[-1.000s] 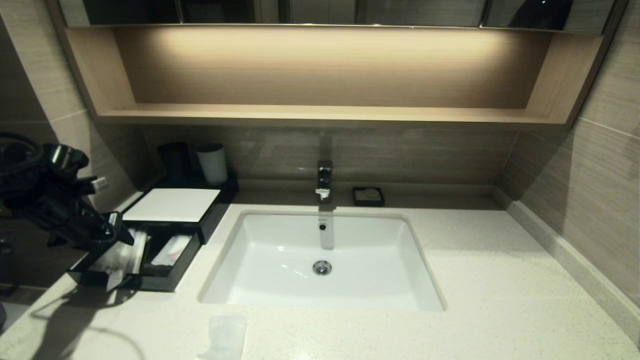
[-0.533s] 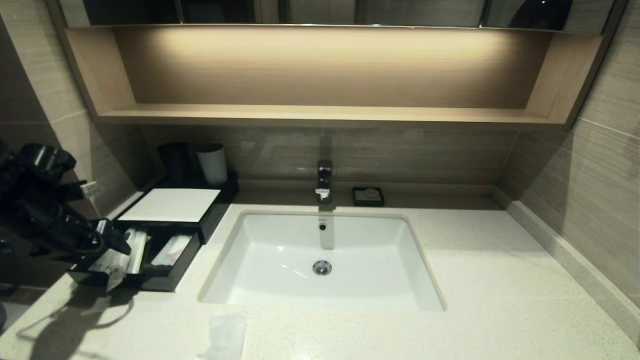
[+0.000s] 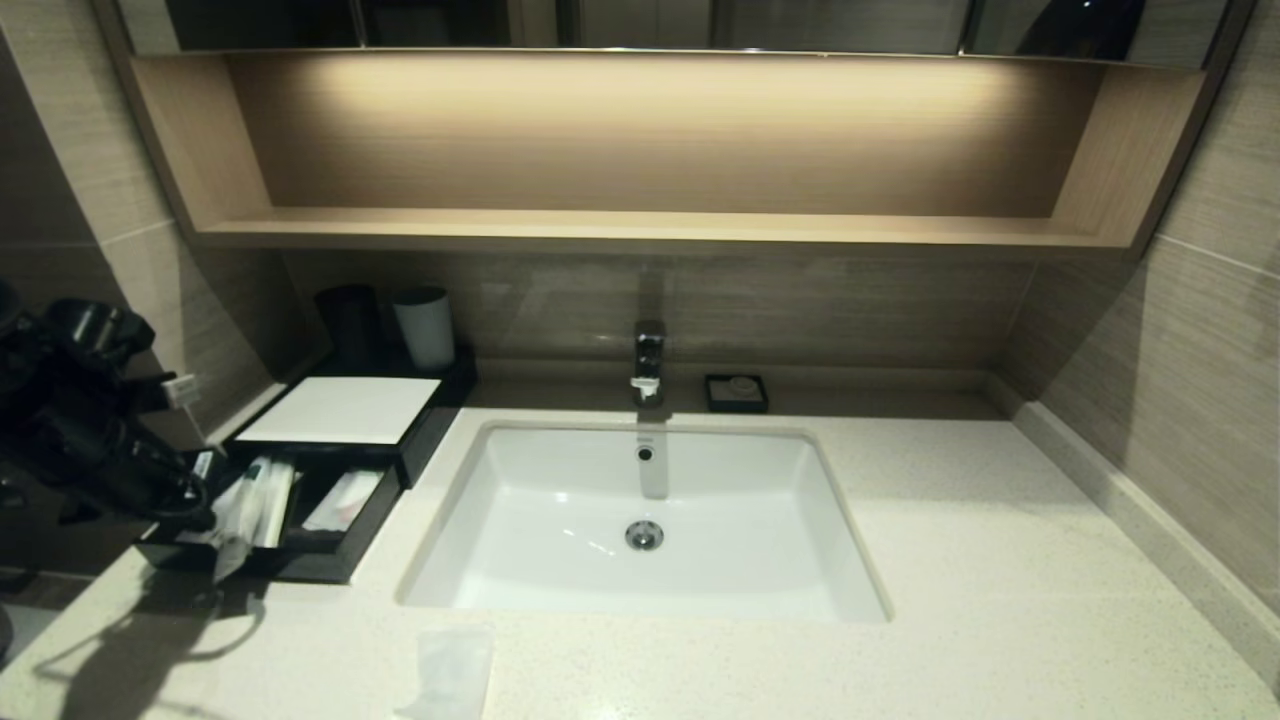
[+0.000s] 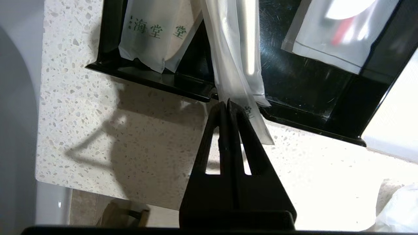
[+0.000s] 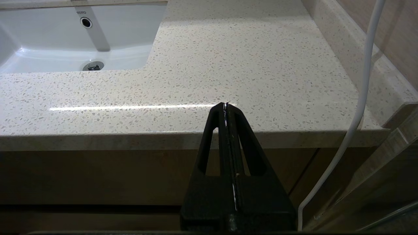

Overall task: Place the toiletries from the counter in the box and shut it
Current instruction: Place the bathroom toiletry into the drawer

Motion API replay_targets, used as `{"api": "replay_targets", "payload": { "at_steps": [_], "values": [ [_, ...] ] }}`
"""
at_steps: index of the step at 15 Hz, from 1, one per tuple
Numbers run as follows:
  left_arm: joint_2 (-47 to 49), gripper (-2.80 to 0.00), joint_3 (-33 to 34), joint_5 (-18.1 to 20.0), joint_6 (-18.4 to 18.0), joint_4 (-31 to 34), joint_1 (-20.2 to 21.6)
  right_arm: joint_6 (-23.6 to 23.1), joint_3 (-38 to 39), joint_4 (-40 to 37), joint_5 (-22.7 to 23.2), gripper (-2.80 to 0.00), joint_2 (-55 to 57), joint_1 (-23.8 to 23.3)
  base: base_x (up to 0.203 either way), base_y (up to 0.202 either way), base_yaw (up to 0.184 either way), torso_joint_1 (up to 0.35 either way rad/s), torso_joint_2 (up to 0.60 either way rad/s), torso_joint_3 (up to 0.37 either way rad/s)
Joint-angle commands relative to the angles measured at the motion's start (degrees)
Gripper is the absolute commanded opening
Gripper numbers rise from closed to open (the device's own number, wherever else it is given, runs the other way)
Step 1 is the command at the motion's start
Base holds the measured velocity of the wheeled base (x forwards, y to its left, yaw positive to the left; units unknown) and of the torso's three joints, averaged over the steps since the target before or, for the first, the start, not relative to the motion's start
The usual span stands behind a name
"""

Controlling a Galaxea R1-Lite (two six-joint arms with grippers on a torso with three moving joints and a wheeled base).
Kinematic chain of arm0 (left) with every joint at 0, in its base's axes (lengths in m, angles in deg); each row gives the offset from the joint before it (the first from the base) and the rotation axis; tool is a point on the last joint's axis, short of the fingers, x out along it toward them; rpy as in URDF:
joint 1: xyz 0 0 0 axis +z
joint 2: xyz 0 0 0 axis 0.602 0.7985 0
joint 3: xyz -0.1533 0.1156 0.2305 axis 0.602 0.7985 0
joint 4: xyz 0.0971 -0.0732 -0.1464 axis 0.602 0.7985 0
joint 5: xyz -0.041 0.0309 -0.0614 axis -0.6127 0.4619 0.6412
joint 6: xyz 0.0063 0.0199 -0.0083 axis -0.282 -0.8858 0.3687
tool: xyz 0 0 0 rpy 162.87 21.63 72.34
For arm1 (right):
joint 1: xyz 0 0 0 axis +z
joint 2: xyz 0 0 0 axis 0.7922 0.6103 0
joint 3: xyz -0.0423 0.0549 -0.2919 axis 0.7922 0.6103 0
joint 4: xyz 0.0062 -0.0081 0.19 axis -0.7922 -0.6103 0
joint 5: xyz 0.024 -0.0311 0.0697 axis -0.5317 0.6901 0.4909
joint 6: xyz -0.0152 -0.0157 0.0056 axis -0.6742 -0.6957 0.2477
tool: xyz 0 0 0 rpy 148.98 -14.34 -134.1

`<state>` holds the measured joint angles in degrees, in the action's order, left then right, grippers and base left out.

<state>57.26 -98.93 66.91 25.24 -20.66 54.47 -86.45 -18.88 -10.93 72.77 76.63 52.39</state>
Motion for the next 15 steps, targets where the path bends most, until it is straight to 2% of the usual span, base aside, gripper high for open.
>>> {"api": "replay_targets", "payload": {
  "at_steps": [1, 7, 15],
  "values": [
    [0.42, -2.8, 0.26, 0.01, -0.42, 0.27, 0.03, 0.01, 0.0, -0.09, 0.0, -2.8, 0.0, 0.0, 0.0, 0.0, 0.0, 0.0, 0.0, 0.0],
    [2.24, -2.8, 0.35, -0.43, -0.38, 2.2, 0.03, 0.01, 0.0, -0.09, 0.0, -2.8, 0.0, 0.0, 0.0, 0.0, 0.0, 0.0, 0.0, 0.0],
    [6.86, -2.8, -0.42, 0.35, -0.64, 0.07, -0.06, 0.01, 0.0, -0.09, 0.0, -2.8, 0.0, 0.0, 0.0, 0.0, 0.0, 0.0, 0.0, 0.0]
  ]
}}
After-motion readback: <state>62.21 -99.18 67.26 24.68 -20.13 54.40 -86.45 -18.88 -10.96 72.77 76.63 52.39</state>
